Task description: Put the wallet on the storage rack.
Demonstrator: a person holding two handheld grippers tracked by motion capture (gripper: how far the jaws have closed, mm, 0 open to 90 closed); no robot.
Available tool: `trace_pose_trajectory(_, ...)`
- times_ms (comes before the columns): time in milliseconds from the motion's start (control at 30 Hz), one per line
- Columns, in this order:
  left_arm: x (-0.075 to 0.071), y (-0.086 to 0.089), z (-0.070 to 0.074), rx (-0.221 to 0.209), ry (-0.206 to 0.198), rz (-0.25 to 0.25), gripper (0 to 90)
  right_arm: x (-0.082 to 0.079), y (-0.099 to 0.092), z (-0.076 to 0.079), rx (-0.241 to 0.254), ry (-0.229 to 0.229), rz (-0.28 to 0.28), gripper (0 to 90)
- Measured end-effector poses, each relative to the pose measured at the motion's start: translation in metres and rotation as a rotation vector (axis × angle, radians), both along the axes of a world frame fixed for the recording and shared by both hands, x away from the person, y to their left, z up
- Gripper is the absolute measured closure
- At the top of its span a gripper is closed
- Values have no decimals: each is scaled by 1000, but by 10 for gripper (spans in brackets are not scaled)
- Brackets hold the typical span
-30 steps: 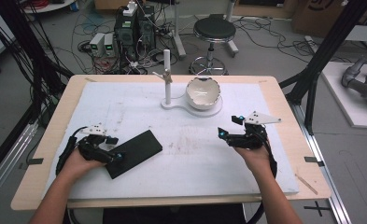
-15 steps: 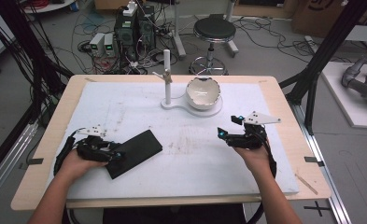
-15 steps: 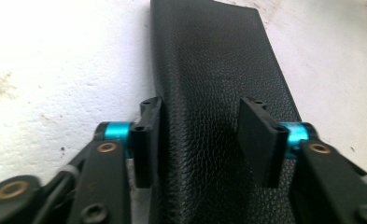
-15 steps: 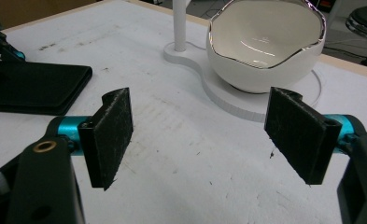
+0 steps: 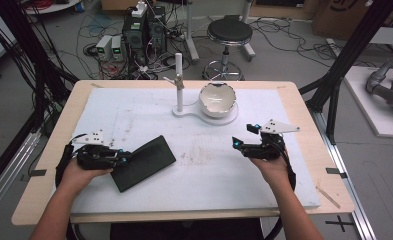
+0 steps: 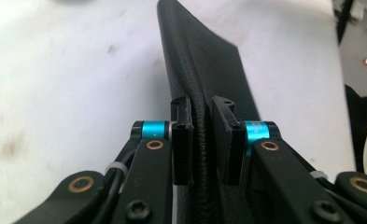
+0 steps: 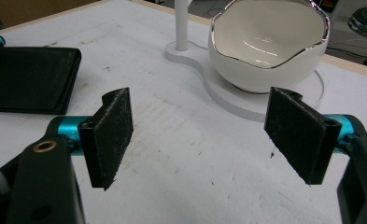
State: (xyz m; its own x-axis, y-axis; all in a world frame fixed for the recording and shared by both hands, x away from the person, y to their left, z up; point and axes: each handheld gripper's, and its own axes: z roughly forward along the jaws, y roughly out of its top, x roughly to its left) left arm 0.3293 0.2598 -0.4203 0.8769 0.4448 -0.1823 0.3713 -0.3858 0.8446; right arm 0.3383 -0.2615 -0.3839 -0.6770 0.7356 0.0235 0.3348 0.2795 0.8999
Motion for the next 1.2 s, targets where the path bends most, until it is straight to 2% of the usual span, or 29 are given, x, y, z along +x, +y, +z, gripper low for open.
trace_pose_trajectory(67,-6,-8,13,-11,-59,-36,794,0,1,0,0,-1,8,242)
trace_pose_trajectory(100,-6,-8,13,-11,-59,-36,797,-1,1,0,1,4,10,243)
trace_pose_trajectory(233,-13,-18,27,-25,-125,-68,807,-1,4,-1,1,3,22,243)
trace_pose_trajectory(400,-19,-31,38,-33,-172,-97,814,-2,14,-2,-4,7,72,243)
trace_pose_trajectory(467,-20,-35,41,-54,-183,-114,815,-3,20,-2,-5,11,99,243)
trace_pose_trajectory(500,-21,-38,42,-69,-183,-122,816,-4,27,-3,5,24,136,243)
trace_pose_trajectory(533,-22,-40,43,-74,-188,-133,816,-4,27,-3,5,24,136,243)
trace_pose_trajectory(567,-23,-43,44,-85,-194,-134,816,-5,34,-4,11,34,171,242)
trace_pose_trajectory(600,-24,-46,45,-98,-192,-145,816,-5,34,-4,11,34,171,242)
trace_pose_trajectory(633,-25,-49,47,-104,-198,-155,816,-6,43,-4,21,41,226,242)
trace_pose_trajectory(667,-25,-53,47,-116,-195,-162,816,-6,43,-4,21,41,226,240)
trace_pose_trajectory(700,-27,-59,48,-116,-200,-183,816,-8,51,-4,48,55,287,217)
trace_pose_trajectory(733,-28,-61,49,-118,-201,-192,816,-9,55,-4,67,65,322,216)
trace_pose_trajectory(767,-28,-61,49,-118,-201,-192,816,-9,55,-4,67,65,322,216)
trace_pose_trajectory(800,-28,-64,49,-125,-202,-199,816,-9,61,-5,95,102,377,216)
trace_pose_trajectory(833,-29,-66,49,-128,-202,-211,816,-9,61,-5,95,102,377,216)
trace_pose_trajectory(900,-30,-71,50,-143,-205,-229,816,-9,68,-7,94,136,410,216)
trace_pose_trajectory(967,-31,-74,51,-157,-208,-240,816,-8,74,-10,85,150,435,215)
trace_pose_trajectory(1000,-31,-76,51,-162,-211,-244,816,-8,77,-12,99,165,462,216)
trace_pose_trajectory(1033,-31,-78,51,-170,-215,-254,815,-7,83,-14,126,189,507,241)
trace_pose_trajectory(1067,-31,-78,51,-170,-215,-254,816,-7,83,-14,126,189,507,241)
trace_pose_trajectory(1133,-30,-80,50,-177,-214,-267,815,-8,88,-15,157,227,563,329)
trace_pose_trajectory(1167,-30,-81,49,-180,-212,-259,815,-8,91,-16,167,240,590,438)
trace_pose_trajectory(1200,-29,-81,48,-173,-209,-259,811,-10,93,-15,153,245,607,600)
